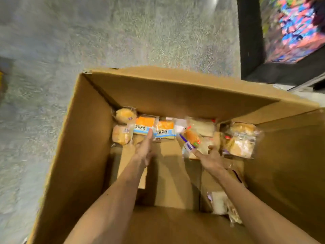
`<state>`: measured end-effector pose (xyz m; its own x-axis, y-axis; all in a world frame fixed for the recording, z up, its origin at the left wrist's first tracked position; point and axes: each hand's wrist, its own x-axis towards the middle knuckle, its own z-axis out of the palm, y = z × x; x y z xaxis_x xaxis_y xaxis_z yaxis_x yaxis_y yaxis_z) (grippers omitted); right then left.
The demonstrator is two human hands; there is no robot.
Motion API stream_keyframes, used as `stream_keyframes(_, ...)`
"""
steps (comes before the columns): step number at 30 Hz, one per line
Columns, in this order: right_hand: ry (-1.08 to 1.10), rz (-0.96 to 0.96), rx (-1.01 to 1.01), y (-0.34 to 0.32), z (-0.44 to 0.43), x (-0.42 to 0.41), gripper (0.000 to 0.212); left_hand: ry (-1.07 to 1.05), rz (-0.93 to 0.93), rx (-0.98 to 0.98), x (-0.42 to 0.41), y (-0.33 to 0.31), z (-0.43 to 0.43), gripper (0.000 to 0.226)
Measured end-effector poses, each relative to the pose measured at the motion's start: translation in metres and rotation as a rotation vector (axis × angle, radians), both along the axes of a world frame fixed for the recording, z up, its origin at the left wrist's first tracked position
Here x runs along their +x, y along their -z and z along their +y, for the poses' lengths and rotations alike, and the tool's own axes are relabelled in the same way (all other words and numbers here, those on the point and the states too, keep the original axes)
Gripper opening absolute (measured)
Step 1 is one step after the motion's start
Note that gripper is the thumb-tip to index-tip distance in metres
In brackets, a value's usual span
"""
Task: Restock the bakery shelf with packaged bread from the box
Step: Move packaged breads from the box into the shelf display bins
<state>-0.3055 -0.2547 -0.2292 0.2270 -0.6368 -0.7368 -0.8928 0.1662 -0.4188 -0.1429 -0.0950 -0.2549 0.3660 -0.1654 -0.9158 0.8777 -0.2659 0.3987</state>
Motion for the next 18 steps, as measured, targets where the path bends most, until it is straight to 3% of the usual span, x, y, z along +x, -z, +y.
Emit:
stream_keyframes(3,0.09,-0.026,-0.049,0.022,-0.013,0.005,0.101,-0.116,0.086,-0.076,0.006,0.021,-0.018,0.06)
stream_keyframes(10,0.231,0.007,-0.099,0.059,-0.056,0.017,0.081,-0.363,0.108,0.008,0.021,0.036,-0.062,0.056)
stream_keyframes(13,0.187,0.003,-0.065,0.068,-0.069,0.024,0.098,-0.396,0.104,0.028,0.025,0.042,-0.067,0.038)
stream_keyframes(16,0.206,-0.055,-0.066,0.071,-0.076,0.036,0.11,-0.422,0.082,0.081,0.022,0.042,-0.066,0.06)
stream_keyframes(18,0.246,-0.094,-0.073,0.073,-0.079,0.041,0.098,-0.425,0.051,0.102,0.016,0.045,-0.063,0.073)
